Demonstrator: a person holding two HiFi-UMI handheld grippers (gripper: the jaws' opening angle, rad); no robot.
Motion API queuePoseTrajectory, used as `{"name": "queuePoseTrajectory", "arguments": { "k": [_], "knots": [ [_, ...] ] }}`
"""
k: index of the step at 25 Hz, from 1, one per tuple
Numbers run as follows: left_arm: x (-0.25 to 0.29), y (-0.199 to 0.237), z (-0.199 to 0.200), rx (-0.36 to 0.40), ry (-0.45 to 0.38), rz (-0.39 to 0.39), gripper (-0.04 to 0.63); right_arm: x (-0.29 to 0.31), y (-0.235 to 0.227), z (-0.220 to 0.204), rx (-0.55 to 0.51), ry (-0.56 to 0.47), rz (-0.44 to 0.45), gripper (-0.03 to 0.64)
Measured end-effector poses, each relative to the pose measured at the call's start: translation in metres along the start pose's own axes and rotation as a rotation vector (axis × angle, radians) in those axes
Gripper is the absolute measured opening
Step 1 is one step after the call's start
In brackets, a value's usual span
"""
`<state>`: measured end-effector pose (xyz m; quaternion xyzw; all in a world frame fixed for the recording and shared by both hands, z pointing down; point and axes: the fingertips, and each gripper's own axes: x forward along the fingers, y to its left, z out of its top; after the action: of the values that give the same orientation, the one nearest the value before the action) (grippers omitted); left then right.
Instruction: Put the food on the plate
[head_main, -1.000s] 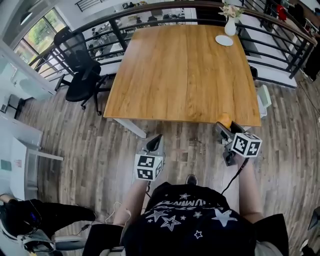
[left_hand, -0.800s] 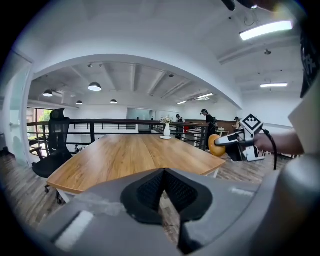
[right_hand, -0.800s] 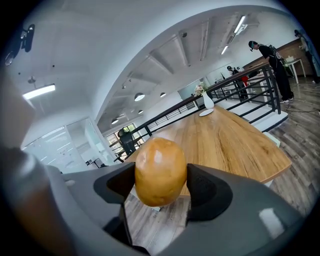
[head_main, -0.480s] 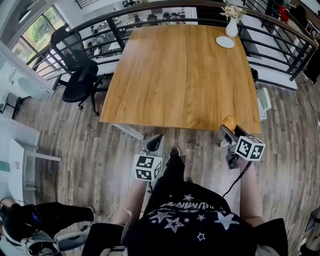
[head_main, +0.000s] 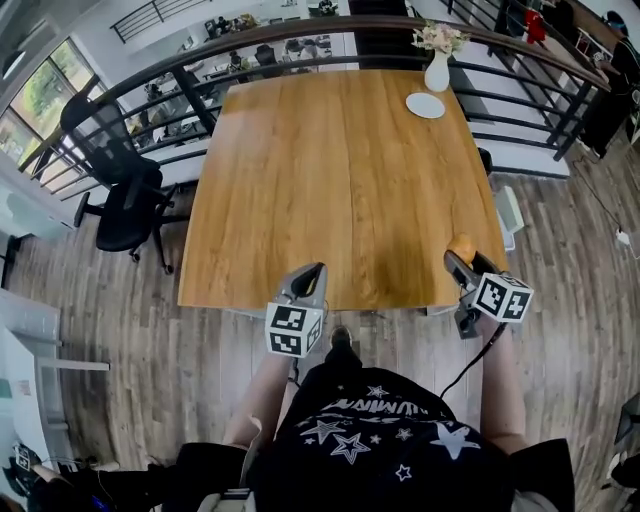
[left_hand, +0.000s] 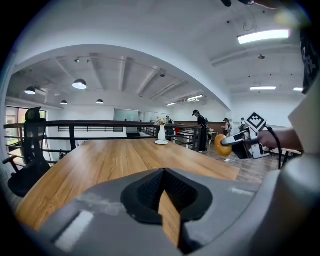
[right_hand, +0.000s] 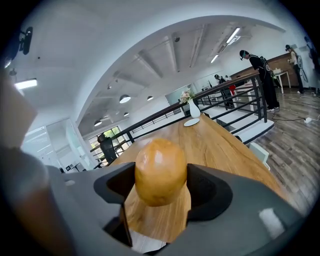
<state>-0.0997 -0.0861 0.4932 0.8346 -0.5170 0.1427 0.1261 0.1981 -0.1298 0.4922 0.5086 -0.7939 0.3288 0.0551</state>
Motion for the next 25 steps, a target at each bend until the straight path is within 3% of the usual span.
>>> {"name": "queuePoseTrajectory", "arguments": {
  "k": [7,18,25],
  "knots": [
    [0.044,0.054,0.035,0.012,-0.025,-0.051,-0.002,0.056,0.001,0.027,0.026,0.004,-0.051,0.327],
    [0.083,0.125,0.078,0.067,-0.037,-0.101,-0.001,0.095,0.012,0.059,0.03,-0.02,-0.132,0.327],
    [0.109,0.129,0.095,0.073,-0.057,-0.109,-0.001,0.1,-0.004,0.076,0.03,-0.017,-0.143,0.327]
  ]
}}
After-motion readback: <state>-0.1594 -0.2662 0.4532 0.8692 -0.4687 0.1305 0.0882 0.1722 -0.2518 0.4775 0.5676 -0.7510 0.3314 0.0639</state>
